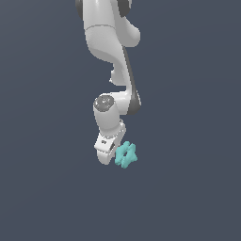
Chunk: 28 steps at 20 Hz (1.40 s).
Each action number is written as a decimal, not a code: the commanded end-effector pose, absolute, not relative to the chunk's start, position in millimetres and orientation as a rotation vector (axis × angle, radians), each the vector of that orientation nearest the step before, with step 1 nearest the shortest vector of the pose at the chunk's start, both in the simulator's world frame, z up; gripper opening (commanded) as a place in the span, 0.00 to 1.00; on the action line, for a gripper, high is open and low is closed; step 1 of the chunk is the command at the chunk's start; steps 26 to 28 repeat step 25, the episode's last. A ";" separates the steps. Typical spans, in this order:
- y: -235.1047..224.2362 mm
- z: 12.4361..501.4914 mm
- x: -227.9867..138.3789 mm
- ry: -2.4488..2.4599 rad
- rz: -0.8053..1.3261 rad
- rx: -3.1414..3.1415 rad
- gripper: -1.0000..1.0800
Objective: Pick up the object and move it to a goal position.
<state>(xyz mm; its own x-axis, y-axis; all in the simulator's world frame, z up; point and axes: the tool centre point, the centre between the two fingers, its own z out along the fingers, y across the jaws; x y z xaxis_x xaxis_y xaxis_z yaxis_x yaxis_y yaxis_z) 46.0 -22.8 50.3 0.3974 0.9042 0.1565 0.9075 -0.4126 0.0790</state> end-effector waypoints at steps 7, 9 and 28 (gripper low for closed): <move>-55.5 62.2 92.0 -1.694 -0.273 -2.609 0.00; -61.2 64.3 100.4 -1.694 -0.272 -2.609 0.00; -80.2 70.8 129.2 -1.695 -0.272 -2.609 0.00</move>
